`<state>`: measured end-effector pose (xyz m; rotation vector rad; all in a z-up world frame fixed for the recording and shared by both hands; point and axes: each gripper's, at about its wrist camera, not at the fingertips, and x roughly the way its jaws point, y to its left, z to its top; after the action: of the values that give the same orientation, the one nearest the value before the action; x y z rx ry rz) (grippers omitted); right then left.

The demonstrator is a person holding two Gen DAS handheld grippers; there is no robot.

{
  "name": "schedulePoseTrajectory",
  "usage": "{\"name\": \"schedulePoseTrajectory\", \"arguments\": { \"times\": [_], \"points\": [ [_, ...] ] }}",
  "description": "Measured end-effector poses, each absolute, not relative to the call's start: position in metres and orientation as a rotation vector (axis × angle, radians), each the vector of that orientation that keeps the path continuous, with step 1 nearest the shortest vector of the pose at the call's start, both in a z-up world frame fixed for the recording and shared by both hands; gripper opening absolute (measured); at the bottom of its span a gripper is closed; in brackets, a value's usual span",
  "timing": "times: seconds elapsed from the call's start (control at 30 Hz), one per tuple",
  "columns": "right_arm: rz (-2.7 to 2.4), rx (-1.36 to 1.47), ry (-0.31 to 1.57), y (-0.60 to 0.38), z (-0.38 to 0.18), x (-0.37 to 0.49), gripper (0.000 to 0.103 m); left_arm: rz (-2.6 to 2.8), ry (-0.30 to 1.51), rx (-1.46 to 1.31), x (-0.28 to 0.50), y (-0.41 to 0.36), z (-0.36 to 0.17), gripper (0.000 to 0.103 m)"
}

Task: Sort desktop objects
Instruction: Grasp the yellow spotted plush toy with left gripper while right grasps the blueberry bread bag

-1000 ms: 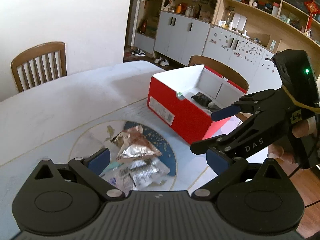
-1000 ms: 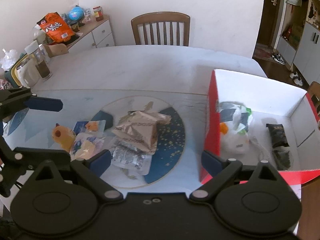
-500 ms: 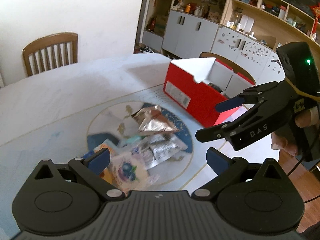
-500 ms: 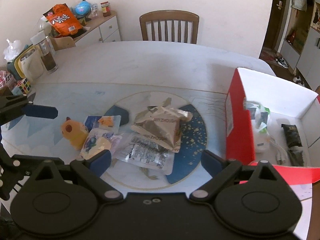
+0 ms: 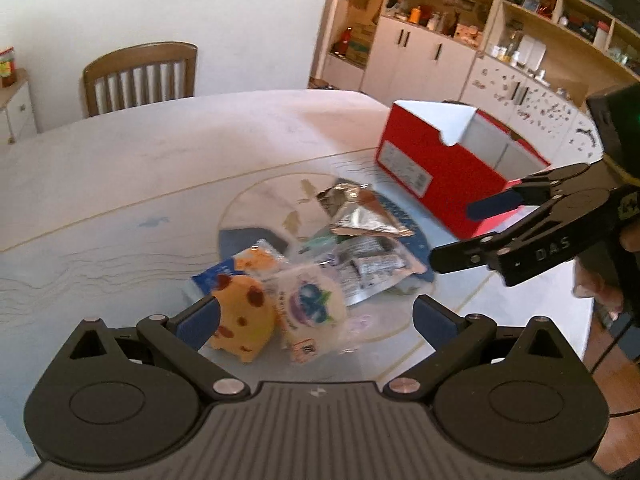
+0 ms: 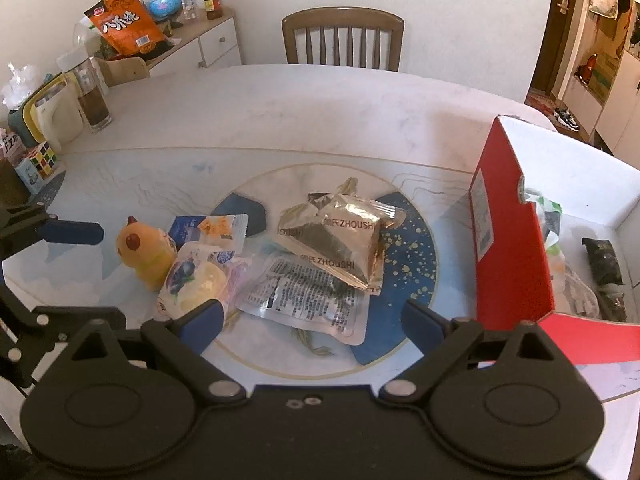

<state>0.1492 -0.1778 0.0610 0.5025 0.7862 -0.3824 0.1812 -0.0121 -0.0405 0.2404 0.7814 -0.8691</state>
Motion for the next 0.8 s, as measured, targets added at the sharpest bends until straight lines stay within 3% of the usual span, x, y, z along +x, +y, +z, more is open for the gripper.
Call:
{"name": "schedulePoseTrajectory", "arguments": {
  "times": [0.8],
  "points": [
    [-0.211,0.455,0.821,-0.131,0.051,0.208,0.093,-0.782,0.822,0.193,0.226,0.009,-0.064,0.102]
  ]
}}
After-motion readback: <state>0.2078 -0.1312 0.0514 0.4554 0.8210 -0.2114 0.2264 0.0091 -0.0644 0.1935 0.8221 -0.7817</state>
